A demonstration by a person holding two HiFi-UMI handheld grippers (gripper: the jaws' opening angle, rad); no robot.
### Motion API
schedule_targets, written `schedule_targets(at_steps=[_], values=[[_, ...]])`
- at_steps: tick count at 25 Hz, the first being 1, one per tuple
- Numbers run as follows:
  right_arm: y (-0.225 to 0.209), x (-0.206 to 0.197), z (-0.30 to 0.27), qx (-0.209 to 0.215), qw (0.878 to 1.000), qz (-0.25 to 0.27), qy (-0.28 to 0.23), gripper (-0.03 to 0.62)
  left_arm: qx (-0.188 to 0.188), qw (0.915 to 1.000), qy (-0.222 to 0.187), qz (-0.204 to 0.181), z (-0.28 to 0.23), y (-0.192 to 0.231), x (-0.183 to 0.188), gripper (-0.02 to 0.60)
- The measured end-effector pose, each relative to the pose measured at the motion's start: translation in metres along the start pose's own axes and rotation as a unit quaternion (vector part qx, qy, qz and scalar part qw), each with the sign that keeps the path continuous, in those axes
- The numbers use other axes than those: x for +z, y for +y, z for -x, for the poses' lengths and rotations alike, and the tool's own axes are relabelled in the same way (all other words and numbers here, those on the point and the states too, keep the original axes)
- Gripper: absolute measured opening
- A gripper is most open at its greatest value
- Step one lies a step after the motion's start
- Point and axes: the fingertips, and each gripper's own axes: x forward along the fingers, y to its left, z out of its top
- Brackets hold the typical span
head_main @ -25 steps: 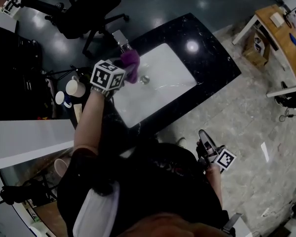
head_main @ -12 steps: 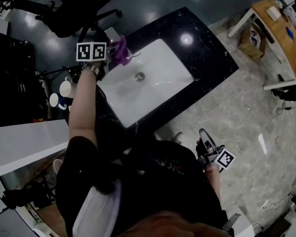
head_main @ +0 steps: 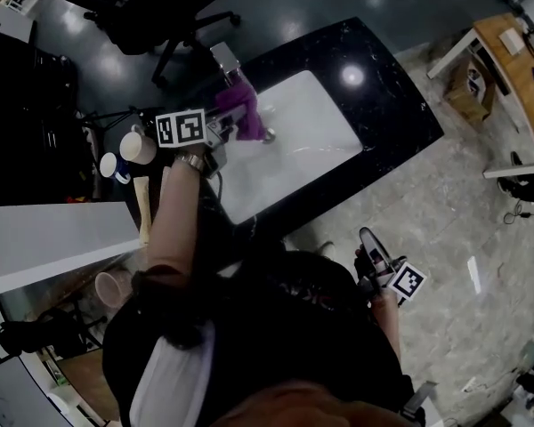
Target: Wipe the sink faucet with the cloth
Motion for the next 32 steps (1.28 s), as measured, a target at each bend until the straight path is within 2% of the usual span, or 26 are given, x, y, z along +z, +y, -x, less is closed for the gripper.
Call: schedule_targets(at_steps=[2, 4, 6, 8, 10, 17, 21, 25, 28, 32], values=[[0.001, 0.0, -0.003, 0.002, 1.0, 0.002, 0.004, 0.011, -0.016, 0.9992, -0.003, 0.037, -0.002, -0.002, -0.028, 0.08], [0.0, -0.002, -0.004, -0.001, 1.0, 0.003, 0.007, 0.011, -0.016, 0.9963, -0.018, 0.082, -0.008, 0.009, -0.045, 0.08], [-0.003, -0.004, -0.004, -0.006, 1.0, 0.0, 0.008, 0.011, -0.007, 0.9859, -0.064, 0.154, -0.011, 0.034, -0.042, 0.08], [-0.005, -0.006, -0.002, -0.012, 1.0, -0.005, 0.004, 0.011, 0.001, 0.9701, -0.114, 0.214, -0.014, 0.061, -0.03, 0.077], [-0.008, -0.007, 0.002, -0.02, 1.0, -0.01, -0.002, 0.011, 0.008, 0.9612, -0.139, 0.238, -0.019, 0.081, -0.019, 0.077], [-0.019, -0.009, 0.018, -0.05, 0.998, -0.024, -0.027, 0.011, 0.029, 0.9398, -0.187, 0.284, -0.039, 0.138, 0.017, 0.077], [-0.021, -0.009, 0.022, -0.055, 0.998, -0.028, -0.034, 0.011, 0.028, 0.9437, -0.183, 0.274, -0.048, 0.139, 0.022, 0.077], [-0.017, -0.009, 0.018, -0.047, 0.998, -0.023, -0.027, 0.011, 0.017, 0.9414, -0.187, 0.28, -0.044, 0.134, 0.019, 0.077], [-0.013, -0.009, 0.016, -0.036, 0.999, -0.013, -0.02, 0.011, -0.001, 0.943, -0.185, 0.277, -0.037, 0.118, 0.01, 0.077], [-0.002, -0.002, 0.007, 0.003, 1.0, 0.014, -0.001, 0.011, -0.005, 0.9551, -0.173, 0.241, -0.01, 0.081, -0.021, 0.075]])
